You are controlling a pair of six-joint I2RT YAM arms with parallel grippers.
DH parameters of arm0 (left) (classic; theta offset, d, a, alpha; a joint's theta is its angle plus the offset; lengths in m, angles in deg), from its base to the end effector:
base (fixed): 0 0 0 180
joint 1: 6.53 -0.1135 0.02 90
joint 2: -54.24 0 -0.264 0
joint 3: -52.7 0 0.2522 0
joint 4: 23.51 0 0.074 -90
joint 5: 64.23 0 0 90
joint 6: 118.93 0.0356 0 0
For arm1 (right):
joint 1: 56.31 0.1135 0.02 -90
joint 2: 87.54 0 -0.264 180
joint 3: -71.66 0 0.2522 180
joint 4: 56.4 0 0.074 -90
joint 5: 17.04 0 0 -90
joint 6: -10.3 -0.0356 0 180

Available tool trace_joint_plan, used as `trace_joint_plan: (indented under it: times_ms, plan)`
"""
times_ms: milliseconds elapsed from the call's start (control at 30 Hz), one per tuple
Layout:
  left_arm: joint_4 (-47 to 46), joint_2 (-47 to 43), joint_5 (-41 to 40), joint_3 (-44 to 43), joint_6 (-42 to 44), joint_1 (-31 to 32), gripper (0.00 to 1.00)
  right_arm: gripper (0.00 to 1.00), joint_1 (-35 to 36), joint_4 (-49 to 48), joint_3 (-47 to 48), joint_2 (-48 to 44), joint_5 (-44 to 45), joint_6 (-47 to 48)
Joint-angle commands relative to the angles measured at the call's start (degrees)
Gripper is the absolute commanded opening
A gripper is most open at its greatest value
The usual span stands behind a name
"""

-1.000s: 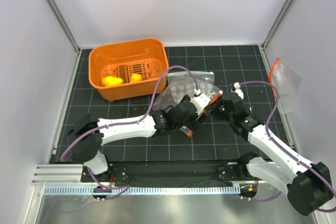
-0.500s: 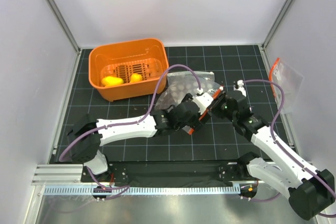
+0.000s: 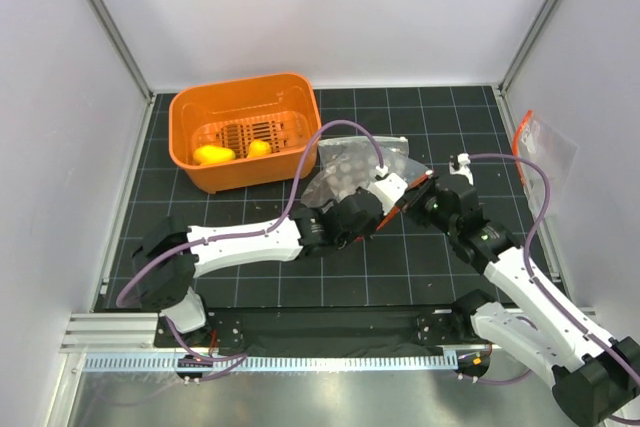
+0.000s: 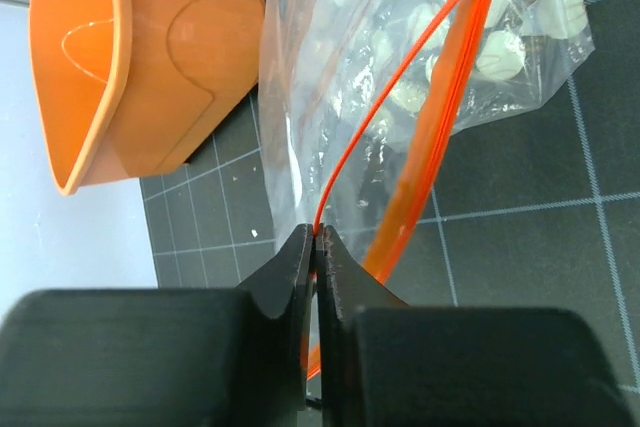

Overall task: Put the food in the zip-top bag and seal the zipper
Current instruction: Pick up the zipper food storage bag at the center of the board, then open the zipper of the food storage bag.

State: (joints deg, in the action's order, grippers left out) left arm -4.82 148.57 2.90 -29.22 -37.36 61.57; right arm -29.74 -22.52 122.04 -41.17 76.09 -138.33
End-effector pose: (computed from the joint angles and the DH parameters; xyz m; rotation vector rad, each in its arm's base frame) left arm 0.1537 -0.3453 0.2674 0.8277 1.9201 -0.3965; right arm 0.1658 0.0807 0.2677 0.6422 2.1090 0.8194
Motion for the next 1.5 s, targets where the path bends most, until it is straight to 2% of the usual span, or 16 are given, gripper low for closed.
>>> trace_joint_plan:
  times_ms: [0, 33, 67, 100, 267, 400, 800, 1133, 1333, 1400, 1467]
  plan:
    - [-1.94, -0.81, -0.07, 1.1, -0.79, -1.38, 0.0, 0.18, 0.33, 1.15, 3.63, -1.37, -0.59, 2.11]
    - [-2.03, -1.07, 0.46, 1.27, -1.06, -1.65, 0.0, 0.46, 0.24, 1.32, 3.55, -1.46, -0.41, 2.64]
    - [-1.94, -1.85, 0.9, 1.36, -1.41, -2.0, 0.0, 0.56, 0.33, 2.72, 3.54, -1.72, 0.02, 3.17]
    - [-1.94, -2.21, 0.9, 1.71, -2.29, -2.52, 0.0, 0.6, 0.33, 3.69, 3.54, -2.68, 1.42, 4.65]
    - [-0.54, -5.02, 1.69, 1.89, -4.4, -4.28, 0.0, 0.6, 0.33, 6.87, 0.74, -8.48, 3.98, 6.86]
    - [-0.45, -6.43, 3.53, 1.98, -4.85, -4.46, 0.0, 0.54, 0.33, 4.23, -2.78, -11.48, 2.23, 7.3]
    - [-0.71, -9.33, 5.56, 3.74, -5.46, -4.37, 0.0, 0.54, 0.33, -6.31, -1.82, -2.43, -4.89, 6.16]
    - [-0.62, -8.45, 5.56, 3.04, -6.16, -4.55, 0.0, 0.54, 0.33, -5.97, -1.64, -3.83, -4.81, 6.07]
    - [-0.8, -9.77, 7.23, 3.12, -7.39, -4.55, 0.0, 0.54, 0.33, -7.2, -1.55, -0.59, -4.19, 6.16]
    - [-0.71, -10.82, 7.4, 3.21, -7.92, -4.55, 0.0, 0.53, 0.33, -8.25, -1.47, 0.73, -4.19, 5.99]
    - [-0.62, -11.79, 7.4, 3.21, -8.1, -4.55, 0.0, 0.45, 0.33, -8.6, -1.12, 2.49, -3.93, 5.9]
